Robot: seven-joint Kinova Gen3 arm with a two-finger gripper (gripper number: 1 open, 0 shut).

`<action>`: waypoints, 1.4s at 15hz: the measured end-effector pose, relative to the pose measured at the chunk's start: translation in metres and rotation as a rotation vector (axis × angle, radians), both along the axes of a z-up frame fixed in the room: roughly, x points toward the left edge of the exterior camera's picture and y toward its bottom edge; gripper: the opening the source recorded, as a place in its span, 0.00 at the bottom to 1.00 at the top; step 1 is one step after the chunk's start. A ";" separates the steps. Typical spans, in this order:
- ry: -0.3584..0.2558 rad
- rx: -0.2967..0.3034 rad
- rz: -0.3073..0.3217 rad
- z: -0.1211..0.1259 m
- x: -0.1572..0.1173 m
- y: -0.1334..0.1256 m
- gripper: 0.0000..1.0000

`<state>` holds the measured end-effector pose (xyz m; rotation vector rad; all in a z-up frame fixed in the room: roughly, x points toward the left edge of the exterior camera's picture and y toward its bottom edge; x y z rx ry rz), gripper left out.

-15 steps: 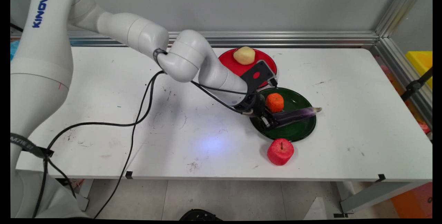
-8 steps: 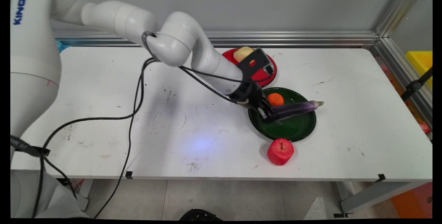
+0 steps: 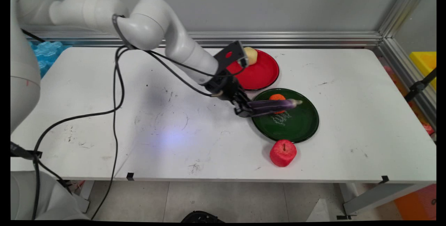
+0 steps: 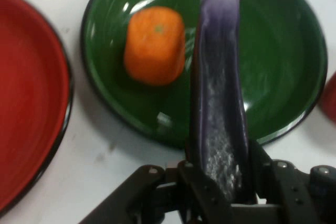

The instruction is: Place the picked object on the table

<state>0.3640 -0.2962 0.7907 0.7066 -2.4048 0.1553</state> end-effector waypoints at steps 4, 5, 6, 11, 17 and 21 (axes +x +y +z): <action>-0.045 -0.004 -0.011 -0.003 0.034 -0.002 0.00; -0.060 -0.005 -0.013 -0.005 0.045 -0.003 0.00; -0.072 -0.007 -0.014 -0.006 0.053 -0.004 0.00; -0.124 -0.015 -0.015 -0.014 0.089 -0.011 0.00; -0.156 -0.026 -0.018 -0.023 0.110 -0.019 0.00; -0.166 -0.033 -0.019 -0.030 0.119 -0.025 0.00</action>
